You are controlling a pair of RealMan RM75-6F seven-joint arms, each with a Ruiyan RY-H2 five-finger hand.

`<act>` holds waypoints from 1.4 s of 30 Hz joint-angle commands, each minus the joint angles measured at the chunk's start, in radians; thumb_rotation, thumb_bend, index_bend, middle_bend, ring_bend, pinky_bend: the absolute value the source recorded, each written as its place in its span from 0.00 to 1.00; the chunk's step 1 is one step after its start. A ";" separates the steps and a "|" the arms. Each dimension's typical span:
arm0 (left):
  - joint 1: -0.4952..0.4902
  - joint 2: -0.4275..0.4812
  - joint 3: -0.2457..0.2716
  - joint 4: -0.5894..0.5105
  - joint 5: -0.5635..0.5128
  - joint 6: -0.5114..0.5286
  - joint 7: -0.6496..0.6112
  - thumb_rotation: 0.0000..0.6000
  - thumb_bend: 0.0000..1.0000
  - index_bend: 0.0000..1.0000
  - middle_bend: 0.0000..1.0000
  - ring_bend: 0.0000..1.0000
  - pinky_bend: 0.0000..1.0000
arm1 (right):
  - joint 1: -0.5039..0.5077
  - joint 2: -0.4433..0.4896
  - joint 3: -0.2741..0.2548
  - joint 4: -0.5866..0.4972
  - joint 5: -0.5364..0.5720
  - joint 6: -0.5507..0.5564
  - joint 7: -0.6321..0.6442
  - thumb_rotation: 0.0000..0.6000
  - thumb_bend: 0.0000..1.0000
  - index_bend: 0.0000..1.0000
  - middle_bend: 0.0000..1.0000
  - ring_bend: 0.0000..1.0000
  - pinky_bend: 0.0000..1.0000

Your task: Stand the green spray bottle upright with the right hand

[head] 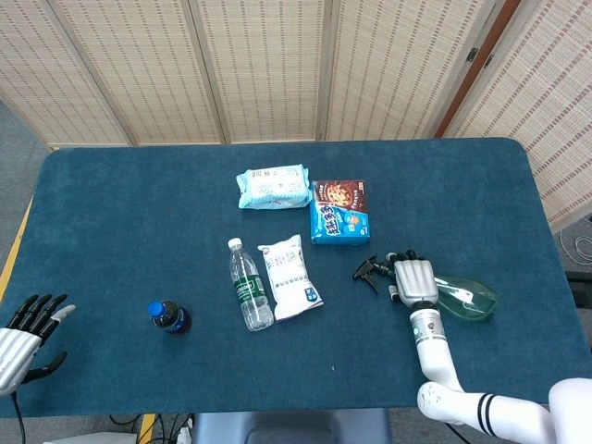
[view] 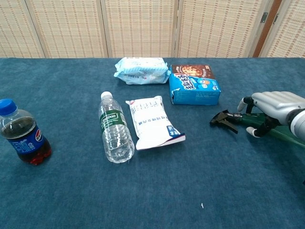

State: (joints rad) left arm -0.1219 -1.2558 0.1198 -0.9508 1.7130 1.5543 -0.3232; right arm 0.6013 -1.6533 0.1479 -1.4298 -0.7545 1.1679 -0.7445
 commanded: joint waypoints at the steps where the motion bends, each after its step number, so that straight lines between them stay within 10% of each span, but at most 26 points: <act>1: 0.000 -0.001 0.000 0.001 0.000 0.000 0.001 1.00 0.29 0.12 0.08 0.00 0.00 | -0.001 -0.001 0.001 0.000 -0.002 0.003 0.000 1.00 0.28 0.28 0.34 0.20 0.38; 42: 0.007 -0.015 -0.001 0.034 -0.009 0.003 -0.029 1.00 0.29 0.12 0.08 0.00 0.00 | -0.009 -0.025 0.014 0.023 -0.030 0.011 -0.011 1.00 0.32 0.47 0.53 0.39 0.42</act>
State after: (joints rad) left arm -0.1149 -1.2709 0.1186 -0.9169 1.7043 1.5574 -0.3514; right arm 0.5921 -1.6777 0.1622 -1.4064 -0.7843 1.1783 -0.7553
